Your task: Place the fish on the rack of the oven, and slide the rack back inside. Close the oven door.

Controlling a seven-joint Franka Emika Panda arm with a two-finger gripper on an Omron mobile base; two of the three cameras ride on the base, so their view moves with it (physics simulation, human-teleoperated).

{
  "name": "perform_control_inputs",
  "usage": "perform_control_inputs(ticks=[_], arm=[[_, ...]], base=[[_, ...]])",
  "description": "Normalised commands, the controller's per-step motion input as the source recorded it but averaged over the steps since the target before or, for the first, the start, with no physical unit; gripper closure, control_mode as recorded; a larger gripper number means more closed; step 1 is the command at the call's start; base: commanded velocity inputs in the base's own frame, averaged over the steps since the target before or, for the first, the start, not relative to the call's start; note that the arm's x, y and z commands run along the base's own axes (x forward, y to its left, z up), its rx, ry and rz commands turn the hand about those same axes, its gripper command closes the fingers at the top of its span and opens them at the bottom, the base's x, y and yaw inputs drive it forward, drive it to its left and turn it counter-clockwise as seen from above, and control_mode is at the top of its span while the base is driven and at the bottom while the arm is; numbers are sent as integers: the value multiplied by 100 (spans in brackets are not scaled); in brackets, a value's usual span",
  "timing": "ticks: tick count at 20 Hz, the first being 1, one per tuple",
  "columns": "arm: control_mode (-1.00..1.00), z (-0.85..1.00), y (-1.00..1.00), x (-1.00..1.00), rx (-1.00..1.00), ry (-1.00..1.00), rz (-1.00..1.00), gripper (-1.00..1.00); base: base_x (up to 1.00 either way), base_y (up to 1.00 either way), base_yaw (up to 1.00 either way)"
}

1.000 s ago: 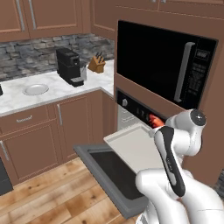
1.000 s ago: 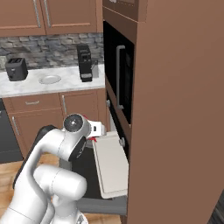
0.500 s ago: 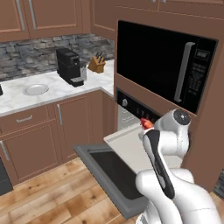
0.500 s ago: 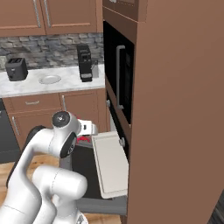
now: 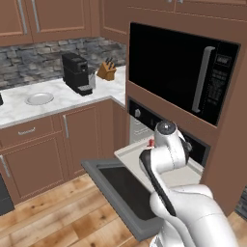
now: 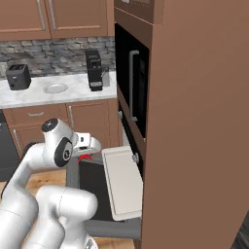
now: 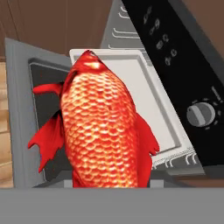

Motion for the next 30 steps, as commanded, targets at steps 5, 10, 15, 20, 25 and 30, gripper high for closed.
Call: perform_control_inputs(ticks=[5,10,15,20,25,30], arm=[[-100,-83,-1,22,-14,3,-4,100],[-100,-40,-6,27,-15,0,-1,100],[-100,-66,-37,0,-12,0,-4,100],[-100,-38,-25,7,-1,0,0,100],[-100,-26,-25,0,1,0,0,100],[-100,-26,-23,9,5,0,3,100]], base=[[0,0,0],[0,0,0],[0,0,0],[0,0,0],[0,0,0],[0,0,0]])
